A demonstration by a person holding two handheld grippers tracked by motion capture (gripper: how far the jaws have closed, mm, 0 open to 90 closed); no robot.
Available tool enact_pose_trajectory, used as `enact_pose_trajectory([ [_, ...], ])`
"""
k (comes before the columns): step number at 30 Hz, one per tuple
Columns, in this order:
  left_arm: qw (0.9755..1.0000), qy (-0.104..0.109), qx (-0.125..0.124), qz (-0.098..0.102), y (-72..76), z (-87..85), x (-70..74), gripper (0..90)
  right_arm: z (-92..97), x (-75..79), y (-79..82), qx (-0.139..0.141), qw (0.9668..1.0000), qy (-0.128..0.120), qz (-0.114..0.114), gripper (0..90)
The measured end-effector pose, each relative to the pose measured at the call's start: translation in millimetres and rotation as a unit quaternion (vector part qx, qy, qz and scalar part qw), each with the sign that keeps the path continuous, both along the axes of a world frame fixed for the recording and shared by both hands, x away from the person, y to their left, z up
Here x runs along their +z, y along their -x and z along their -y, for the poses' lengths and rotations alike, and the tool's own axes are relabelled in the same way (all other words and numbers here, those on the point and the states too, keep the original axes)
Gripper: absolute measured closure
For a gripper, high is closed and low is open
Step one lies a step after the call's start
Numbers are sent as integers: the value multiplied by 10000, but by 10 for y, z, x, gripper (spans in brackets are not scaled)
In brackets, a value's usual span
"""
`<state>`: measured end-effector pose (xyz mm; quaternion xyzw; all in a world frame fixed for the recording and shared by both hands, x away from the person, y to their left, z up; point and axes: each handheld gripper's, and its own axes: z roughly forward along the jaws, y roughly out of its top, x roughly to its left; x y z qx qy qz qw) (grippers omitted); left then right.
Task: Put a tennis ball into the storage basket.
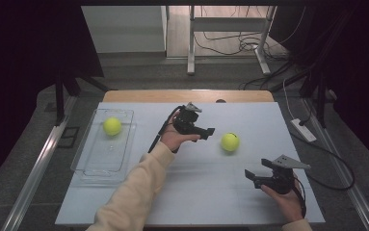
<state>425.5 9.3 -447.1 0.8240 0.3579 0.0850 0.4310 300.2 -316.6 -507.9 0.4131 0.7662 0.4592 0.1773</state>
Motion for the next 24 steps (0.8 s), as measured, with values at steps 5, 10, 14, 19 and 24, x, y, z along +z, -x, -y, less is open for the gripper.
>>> enact_pose_trajectory([
  [5, 10000, -3, -33, -12, -14, 58, -6, 129, -15, 1, 10, 17, 10000, -9, 6, 127],
  [10, 9999, -4, -97, -26, -17, 116, 4, 127, -22, 3, 12, 31, 10000, -19, 11, 127],
  [14, 9999, 1, -121, -42, -25, 161, -4, 127, -26, 1, 12, 34, 10000, -15, 9, 127],
  [19, 9998, -61, -193, -76, -37, 228, -32, 123, -24, 4, 14, 33, 10000, -28, 5, 128],
  [24, 9995, -89, -249, -153, -56, 300, -73, 119, -27, 2, 13, 47, 10000, -17, 12, 128],
])
